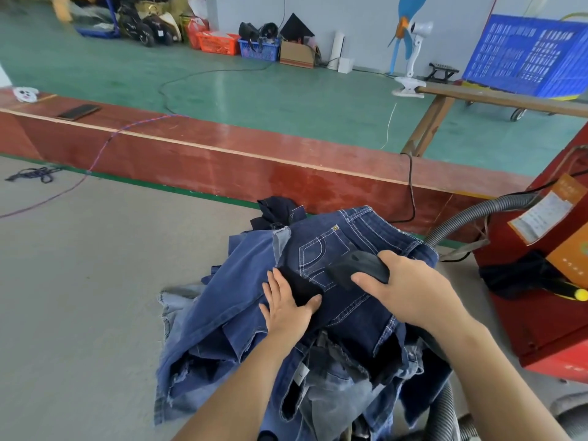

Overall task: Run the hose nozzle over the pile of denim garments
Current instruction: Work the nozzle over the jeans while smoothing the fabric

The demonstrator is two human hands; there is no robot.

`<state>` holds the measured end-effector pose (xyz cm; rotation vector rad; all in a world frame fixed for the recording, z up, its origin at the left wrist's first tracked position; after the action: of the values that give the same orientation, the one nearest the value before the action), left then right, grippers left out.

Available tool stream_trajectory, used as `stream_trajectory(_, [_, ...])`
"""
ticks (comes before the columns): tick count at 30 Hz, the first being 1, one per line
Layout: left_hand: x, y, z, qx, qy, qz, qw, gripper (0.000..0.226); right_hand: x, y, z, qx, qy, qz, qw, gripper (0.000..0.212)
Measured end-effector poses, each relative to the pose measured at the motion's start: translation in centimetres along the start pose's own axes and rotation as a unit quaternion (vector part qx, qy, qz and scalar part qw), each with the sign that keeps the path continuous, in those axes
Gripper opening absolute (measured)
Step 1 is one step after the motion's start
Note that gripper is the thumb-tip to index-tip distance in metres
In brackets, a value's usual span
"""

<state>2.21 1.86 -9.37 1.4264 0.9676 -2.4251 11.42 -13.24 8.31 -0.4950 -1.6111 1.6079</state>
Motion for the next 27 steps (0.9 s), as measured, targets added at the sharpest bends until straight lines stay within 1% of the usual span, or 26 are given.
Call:
stream_trajectory(5, [0.0,0.1,0.1,0.005,-0.002,-0.001,1.0,0.104,1.8,1.9,-0.1,0.031,-0.026,0.033,0.999,0.04])
stream_trajectory(10, [0.0,0.2,0.1,0.011,-0.001,0.005,1.0,0.103,4.0,3.8,-0.3,0.029,-0.054,0.115,0.991,0.04])
stream_trajectory(14, [0.1,0.3,0.1,0.022,-0.007,0.007,1.0,0.101,4.9,4.7,-1.1,0.02,-0.048,0.147,0.988,0.041])
stream_trajectory(16, [0.0,0.3,0.1,0.023,-0.008,0.006,1.0,0.099,5.0,4.7,-1.4,0.016,-0.044,0.134,0.99,0.041])
stream_trajectory(18, [-0.2,0.1,0.2,0.024,-0.002,0.007,1.0,0.099,4.5,3.9,-1.5,0.002,-0.03,0.084,0.996,0.041])
stream_trajectory(20, [-0.6,-0.1,0.6,0.021,0.003,-0.002,1.0,0.098,3.6,1.9,-1.5,-0.037,-0.01,0.036,0.999,0.04])
stream_trajectory(22, [-1.0,-0.4,1.2,0.004,0.004,-0.036,0.999,0.096,2.4,-0.5,-1.4,-0.088,0.013,0.014,0.996,0.039])
stream_trajectory(24, [-1.6,-1.0,2.1,-0.041,0.001,-0.116,0.992,0.09,1.2,-1.9,-1.2,-0.114,0.034,0.0,0.993,0.04])
stream_trajectory(26, [-2.7,-1.5,3.4,-0.085,0.028,-0.24,0.967,0.078,0.5,-2.2,-1.1,-0.111,0.045,-0.003,0.993,0.041])
stream_trajectory(27, [-3.3,-1.4,3.9,-0.084,0.062,-0.293,0.95,0.071,0.4,-2.1,-1.0,-0.105,0.045,0.0,0.993,0.04])
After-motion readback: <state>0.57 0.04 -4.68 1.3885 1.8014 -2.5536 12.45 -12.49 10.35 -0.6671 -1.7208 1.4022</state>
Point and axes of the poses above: each hand's wrist, its own z-axis away from the middle knuckle, its own y-axis out of the palm, x = y × z, the point moved 10 cm from there along -z, towards the middle knuckle, and after that the axes turned 6 degrees about x, right-handed, at the moved point
